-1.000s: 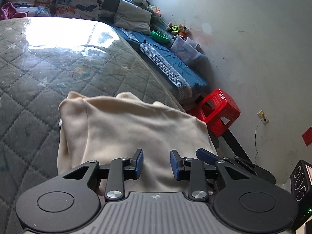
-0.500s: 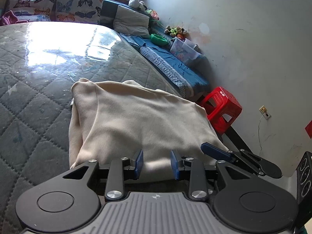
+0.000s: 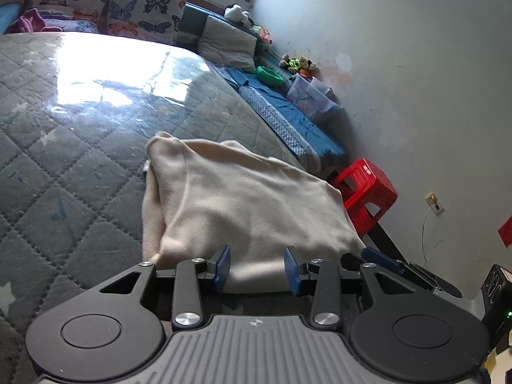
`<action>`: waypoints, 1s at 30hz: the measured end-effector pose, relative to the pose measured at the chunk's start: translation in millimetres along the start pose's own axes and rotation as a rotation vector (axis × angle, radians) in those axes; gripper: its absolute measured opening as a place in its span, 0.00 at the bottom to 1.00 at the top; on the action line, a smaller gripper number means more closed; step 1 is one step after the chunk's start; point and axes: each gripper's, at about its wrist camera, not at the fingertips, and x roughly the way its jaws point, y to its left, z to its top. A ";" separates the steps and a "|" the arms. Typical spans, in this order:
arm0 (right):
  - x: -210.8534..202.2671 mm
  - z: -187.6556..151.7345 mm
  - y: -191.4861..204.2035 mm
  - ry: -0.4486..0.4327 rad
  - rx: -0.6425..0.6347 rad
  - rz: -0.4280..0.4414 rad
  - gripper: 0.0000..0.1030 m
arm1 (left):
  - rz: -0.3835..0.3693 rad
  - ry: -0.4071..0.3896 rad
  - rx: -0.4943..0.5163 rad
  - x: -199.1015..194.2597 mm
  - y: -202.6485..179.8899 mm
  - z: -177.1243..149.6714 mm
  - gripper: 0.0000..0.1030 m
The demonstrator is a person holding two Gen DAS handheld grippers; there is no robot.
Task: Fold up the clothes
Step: 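Lay the folded cloth flat and open both grippers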
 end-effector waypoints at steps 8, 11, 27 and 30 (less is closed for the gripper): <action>4.6 -3.4 -7.6 0.012 0.043 -0.015 0.44 | 0.004 -0.008 -0.041 -2.9 8.7 2.9 0.39; 2.6 1.5 -7.3 -0.008 0.050 -0.006 0.44 | 0.006 -0.013 -0.049 -3.5 9.4 4.8 0.39; 0.6 -3.3 5.4 -0.008 0.049 -0.019 0.55 | 0.033 -0.024 -0.036 -9.3 0.1 2.8 0.59; -2.5 -4.8 7.9 -0.013 0.058 -0.020 0.56 | 0.031 -0.030 -0.031 -12.4 -0.8 1.1 0.67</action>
